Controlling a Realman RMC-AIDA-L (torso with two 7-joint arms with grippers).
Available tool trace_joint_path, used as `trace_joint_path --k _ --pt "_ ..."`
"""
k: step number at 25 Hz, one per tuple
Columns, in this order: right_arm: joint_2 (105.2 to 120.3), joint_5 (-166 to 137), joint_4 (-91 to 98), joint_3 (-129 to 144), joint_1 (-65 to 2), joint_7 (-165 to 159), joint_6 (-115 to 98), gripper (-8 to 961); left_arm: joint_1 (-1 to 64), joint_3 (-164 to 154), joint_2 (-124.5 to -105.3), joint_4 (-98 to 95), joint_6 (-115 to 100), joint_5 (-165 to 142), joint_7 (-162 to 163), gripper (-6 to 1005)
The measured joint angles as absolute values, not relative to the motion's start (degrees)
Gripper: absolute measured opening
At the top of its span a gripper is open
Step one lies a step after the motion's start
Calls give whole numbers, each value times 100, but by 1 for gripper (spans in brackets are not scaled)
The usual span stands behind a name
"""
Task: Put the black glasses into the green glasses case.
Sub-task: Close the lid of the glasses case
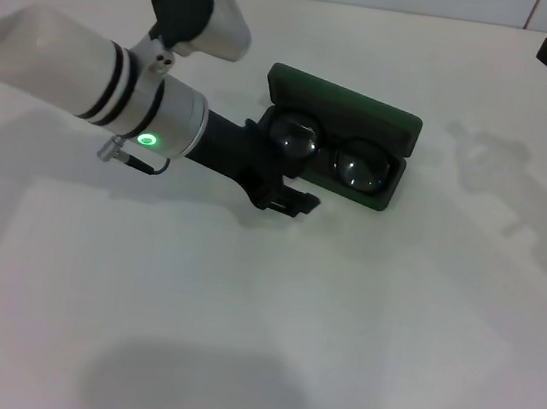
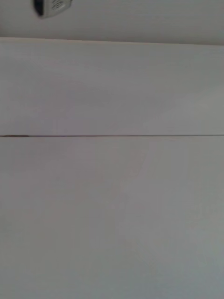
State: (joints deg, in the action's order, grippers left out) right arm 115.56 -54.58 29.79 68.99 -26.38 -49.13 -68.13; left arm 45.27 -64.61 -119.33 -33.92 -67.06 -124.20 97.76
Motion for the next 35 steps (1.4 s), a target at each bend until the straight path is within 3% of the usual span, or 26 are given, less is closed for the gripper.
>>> trace_joint_path --k 10,22,35 --pt "11577 -5420 2934 6863 -2609 -4838 -6816 28 3832 -6175 -11955 -4358 -6874 -10339 9281 553" --pt "11596 -4813 2678 6808 -2469 -4621 -6885 29 5090 -7553 -12000 -3036 -4188 -9862 9380 552" --pt "11596 -4811 2514 6854 -2501 -4545 -6890 30 5441 -8448 -11982 -2581 -3429 -9922 9809 553"
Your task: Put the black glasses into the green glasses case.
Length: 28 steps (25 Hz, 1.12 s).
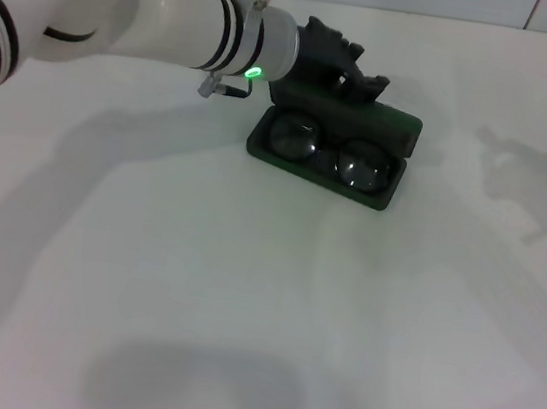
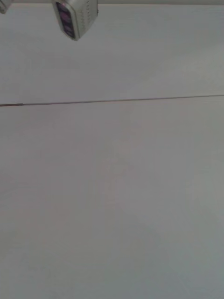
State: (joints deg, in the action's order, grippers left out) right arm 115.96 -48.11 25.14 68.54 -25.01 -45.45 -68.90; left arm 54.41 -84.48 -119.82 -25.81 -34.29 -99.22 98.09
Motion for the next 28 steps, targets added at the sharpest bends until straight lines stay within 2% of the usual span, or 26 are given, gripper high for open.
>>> trace_joint_path --k 7,16,23,28 --pt "11572 -4822 2516 6826 -2471 -4543 -6891 30 5430 -8403 -11961 -2502 -3762 -10409 10152 552" --pt "11553 -4851 2553 6839 -2518 -4543 -6861 31 4938 -8396 -11954 -2718 -3903 -10406 10138 551" --pt "11549 -4910 2575 6929 -2522 -4464 -6953 31 3708 -8341 -11958 -4281 -4691 -9201 9140 611" --pt "11530 -5452 2644 6975 -2550 -4454 -7441 32 3018 -7559 -11935 -4597 -6967 -8210 7719 653"
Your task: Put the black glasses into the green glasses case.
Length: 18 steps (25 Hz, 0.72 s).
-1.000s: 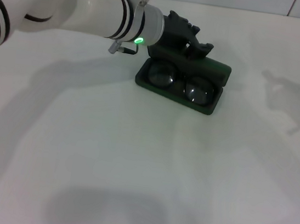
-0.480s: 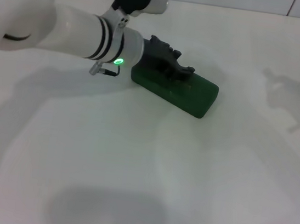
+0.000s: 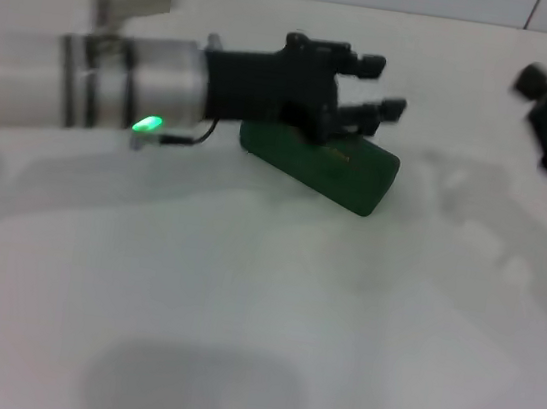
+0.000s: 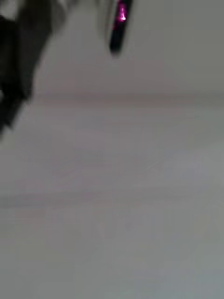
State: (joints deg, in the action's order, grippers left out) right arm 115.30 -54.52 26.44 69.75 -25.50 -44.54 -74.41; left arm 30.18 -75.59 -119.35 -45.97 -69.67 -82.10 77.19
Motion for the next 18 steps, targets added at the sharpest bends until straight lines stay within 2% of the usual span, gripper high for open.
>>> trace_joint_path --k 5,11,18 --pt "11479 -6862 3163 6979 -2605 -5091 -8519 32 2423 -6763 -11957 -4593 -8936 -8114 7236 696" --pt "11500 -7280 3318 6978 -2696 -5717 -8650 98 2003 -6479 -11855 -4146 -9184 -8078 6962 776" --pt "11577 -7783 3263 7076 -2863 -5592 -8634 261 1984 -6461 -11832 -3585 -9217 -8066 6426 885"
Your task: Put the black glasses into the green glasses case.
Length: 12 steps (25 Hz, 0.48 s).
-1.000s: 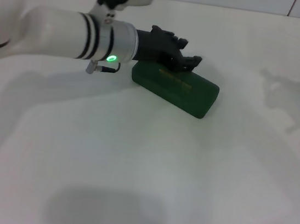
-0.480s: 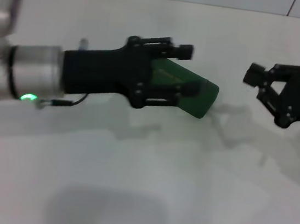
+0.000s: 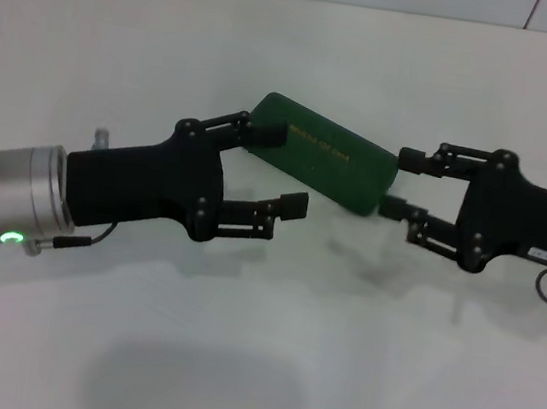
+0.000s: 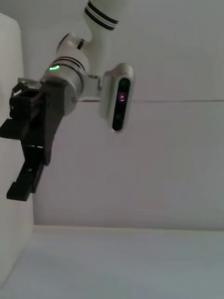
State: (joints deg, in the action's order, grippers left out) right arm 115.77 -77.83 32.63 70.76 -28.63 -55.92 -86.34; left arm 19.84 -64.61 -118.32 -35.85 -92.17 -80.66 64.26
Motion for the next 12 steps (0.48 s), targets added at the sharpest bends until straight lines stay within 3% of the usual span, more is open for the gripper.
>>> trace_joint_path --k 7,12 --pt "11595 -7799 3187 7194 -2975 -5453 -8383 490 1882 -6456 -11875 -3485 -9229 -8082 6201 879" --pt "11614 -7767 3163 7215 -2977 -5337 -8369 747 1896 -6452 -11894 -3418 -9232 -8075 6094 875"
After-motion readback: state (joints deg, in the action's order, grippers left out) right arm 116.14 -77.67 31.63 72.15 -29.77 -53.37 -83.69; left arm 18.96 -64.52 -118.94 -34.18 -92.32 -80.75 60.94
